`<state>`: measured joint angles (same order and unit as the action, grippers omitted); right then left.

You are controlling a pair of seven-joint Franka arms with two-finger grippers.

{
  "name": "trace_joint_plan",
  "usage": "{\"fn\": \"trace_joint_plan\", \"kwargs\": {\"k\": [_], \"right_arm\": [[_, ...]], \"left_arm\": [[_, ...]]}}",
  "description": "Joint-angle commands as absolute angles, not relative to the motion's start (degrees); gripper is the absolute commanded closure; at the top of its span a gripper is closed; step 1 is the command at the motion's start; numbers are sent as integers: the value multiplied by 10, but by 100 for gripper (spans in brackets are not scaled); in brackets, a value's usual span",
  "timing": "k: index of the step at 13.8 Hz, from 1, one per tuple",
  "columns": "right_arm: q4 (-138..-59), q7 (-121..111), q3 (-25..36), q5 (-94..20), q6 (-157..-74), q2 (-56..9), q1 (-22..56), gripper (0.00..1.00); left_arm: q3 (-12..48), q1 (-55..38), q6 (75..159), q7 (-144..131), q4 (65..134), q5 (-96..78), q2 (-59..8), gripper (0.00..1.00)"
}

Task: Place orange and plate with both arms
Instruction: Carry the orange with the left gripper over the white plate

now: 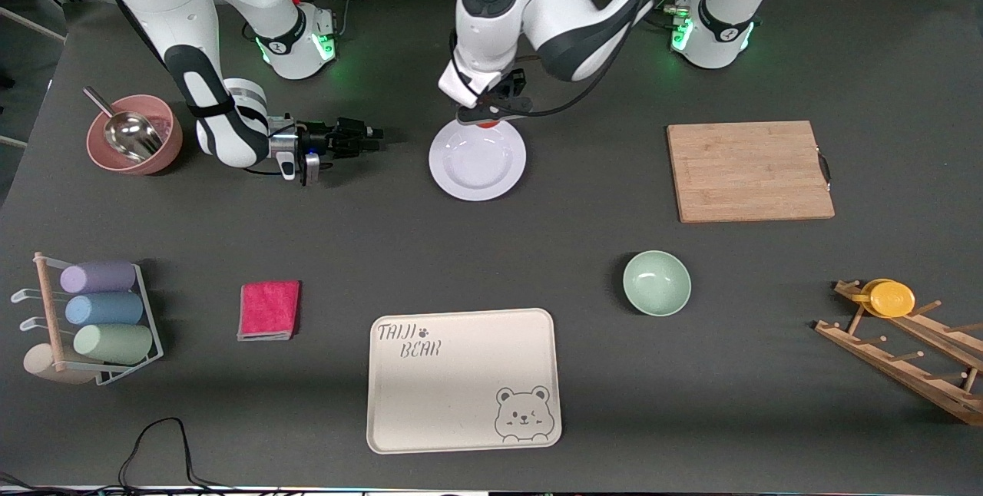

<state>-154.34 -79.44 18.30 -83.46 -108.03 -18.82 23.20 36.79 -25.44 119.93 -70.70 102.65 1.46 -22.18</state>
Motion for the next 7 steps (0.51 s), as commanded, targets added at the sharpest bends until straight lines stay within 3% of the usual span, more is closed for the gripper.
{"fn": "trace_joint_plan", "kwargs": {"k": [1, 7], "right_arm": [[-1538, -812, 186, -850, -1072, -199, 233, 48], [-1531, -853, 186, -881, -1071, -235, 234, 48]], "left_arm": [[358, -288, 1222, -757, 996, 78, -292, 100], [355, -293, 1273, -780, 968, 148, -385, 100]]}}
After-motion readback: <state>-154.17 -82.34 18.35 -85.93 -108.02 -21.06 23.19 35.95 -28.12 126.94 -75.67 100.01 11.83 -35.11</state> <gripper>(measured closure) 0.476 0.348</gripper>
